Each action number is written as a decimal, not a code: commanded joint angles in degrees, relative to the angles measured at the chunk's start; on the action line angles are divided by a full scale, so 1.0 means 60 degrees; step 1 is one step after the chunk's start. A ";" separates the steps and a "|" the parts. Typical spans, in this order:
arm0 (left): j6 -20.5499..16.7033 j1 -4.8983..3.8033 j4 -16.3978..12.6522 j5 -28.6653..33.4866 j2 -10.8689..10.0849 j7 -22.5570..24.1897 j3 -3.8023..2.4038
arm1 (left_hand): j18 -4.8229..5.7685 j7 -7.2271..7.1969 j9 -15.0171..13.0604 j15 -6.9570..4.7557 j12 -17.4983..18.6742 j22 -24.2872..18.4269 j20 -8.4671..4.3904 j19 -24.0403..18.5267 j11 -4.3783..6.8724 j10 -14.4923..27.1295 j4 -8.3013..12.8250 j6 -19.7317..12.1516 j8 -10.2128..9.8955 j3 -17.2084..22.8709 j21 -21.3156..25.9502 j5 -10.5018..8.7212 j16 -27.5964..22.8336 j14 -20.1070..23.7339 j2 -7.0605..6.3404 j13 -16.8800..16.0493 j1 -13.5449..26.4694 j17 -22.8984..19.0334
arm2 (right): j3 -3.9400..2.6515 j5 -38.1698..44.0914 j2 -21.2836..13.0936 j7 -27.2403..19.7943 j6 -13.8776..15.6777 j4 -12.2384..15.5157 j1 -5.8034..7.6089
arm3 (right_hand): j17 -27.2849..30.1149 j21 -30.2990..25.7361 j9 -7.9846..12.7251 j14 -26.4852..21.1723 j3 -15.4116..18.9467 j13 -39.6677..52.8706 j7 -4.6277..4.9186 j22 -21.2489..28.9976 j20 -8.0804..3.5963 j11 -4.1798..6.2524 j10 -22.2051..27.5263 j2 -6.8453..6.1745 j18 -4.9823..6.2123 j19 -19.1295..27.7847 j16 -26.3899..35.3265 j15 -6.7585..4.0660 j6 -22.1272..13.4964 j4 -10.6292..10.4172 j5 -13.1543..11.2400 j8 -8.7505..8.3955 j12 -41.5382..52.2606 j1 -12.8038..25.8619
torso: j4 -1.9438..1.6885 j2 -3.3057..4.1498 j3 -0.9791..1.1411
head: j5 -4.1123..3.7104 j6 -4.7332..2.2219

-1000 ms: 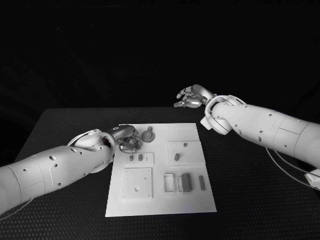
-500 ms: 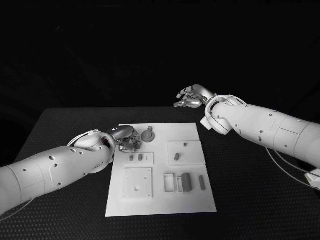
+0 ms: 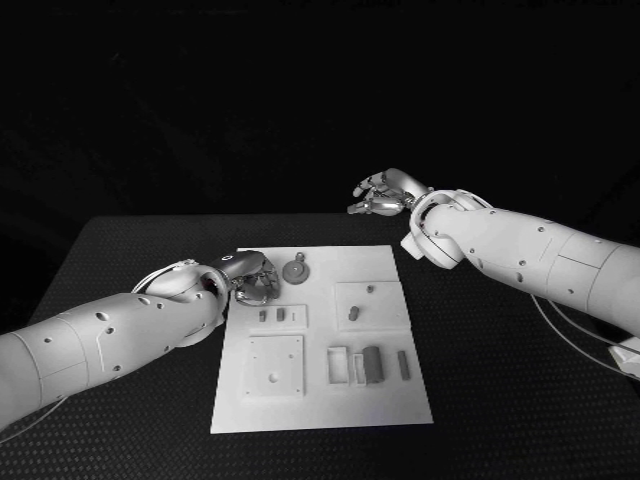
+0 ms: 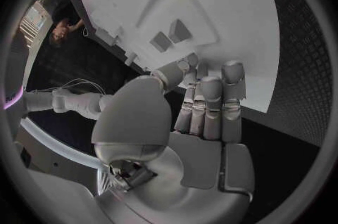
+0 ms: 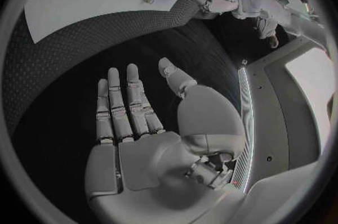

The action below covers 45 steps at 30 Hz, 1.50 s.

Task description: Assemble the parts on the task board

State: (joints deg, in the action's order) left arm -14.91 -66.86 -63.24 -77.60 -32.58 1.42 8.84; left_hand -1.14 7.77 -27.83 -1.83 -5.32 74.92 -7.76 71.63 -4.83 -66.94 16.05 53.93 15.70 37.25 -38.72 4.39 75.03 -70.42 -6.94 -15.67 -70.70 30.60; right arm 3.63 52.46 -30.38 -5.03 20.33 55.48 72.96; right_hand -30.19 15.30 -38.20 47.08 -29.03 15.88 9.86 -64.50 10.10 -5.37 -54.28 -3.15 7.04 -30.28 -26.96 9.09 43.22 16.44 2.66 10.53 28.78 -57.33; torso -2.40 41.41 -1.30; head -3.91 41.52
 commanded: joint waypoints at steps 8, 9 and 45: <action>-0.0188 0.0002 0.0205 0.0285 -0.0183 0.0065 -0.0021 | -0.1327 0.0042 -0.0005 0.0036 -0.0062 0.0197 0.0062 -0.0047 -0.0020 0.0098 -0.0001 -0.0058 -0.0009 -0.0025 0.0037 0.0034 0.0042 0.0066 -0.0059 -0.0027 -0.0037 -0.0021 | -0.0005 0.0040 -0.0070 -0.0076 -0.0364 -0.0012 -0.0003 | -0.0022 -0.0067 0.0013 0.0022 0.0045 -0.0042 0.0343 -0.0020 0.0034 -0.0552 0.0608 0.0084 -0.0031 0.0032 0.0089 0.0004 0.0275 0.0017 0.0007 0.0066 -0.0057 -0.0052 | 0.0003 -0.0001 -0.0002 | 0.0003 -0.0032; -0.0196 0.0001 0.0233 0.0411 -0.0215 0.0070 -0.0029 | -0.1329 0.0052 -0.0005 0.0037 -0.0072 0.0198 0.0065 -0.0050 -0.0020 0.0099 -0.0002 -0.0060 -0.0008 -0.0022 0.0038 0.0034 0.0044 0.0070 -0.0059 -0.0031 -0.0040 -0.0023 | -0.0005 0.0045 -0.0086 -0.0130 -0.0424 -0.0006 -0.0004 | -0.0023 -0.0074 0.0013 0.0015 0.0039 -0.0057 0.0340 -0.0027 0.0034 -0.0550 0.0614 0.0077 -0.0032 0.0038 0.0103 0.0009 0.0282 0.0024 0.0007 0.0072 -0.0064 -0.0087 | 0.0004 -0.0001 -0.0001 | 0.0000 -0.0037; 0.0439 -0.0833 -0.1419 0.9389 -0.2202 0.1669 -0.0251 | -0.0135 0.0246 -0.0096 0.1002 -0.0377 -0.2113 0.1029 -0.3317 -0.0422 0.0525 -0.0331 -0.0558 0.0170 -0.0668 0.4072 -0.0029 -0.5140 0.2864 0.0055 0.0037 0.0956 -0.2111 | 0.0738 0.5564 -0.2121 0.0639 -0.1339 0.2804 -0.0349 | -0.1325 0.1258 0.0286 0.3907 -0.0052 -0.1379 -0.0013 -0.0404 -0.0385 -0.0103 -0.1331 -0.0530 0.1255 -0.3937 -0.1775 -0.1567 0.1229 0.0051 0.0009 0.0391 -0.1793 -0.1566 | -0.0009 -0.0019 0.0000 | -0.0037 -0.0221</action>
State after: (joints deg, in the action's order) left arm -13.36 -71.72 -71.26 -25.13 -45.79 8.99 7.36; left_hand -2.18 9.21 -28.46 4.09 -7.86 62.28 -1.74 51.88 -7.28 -64.07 13.85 50.86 16.37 33.47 -14.59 4.26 44.41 -53.23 -6.49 -15.49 -65.28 17.95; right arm 8.01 79.72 -43.03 -2.98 10.83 72.00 70.96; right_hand -37.87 22.56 -36.55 70.02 -29.73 7.73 9.75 -66.82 7.83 -5.93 -61.86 -6.41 13.80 -53.35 -37.20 -0.27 50.29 16.82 2.66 12.63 18.26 -66.32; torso -2.42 41.33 -1.24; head -3.97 40.26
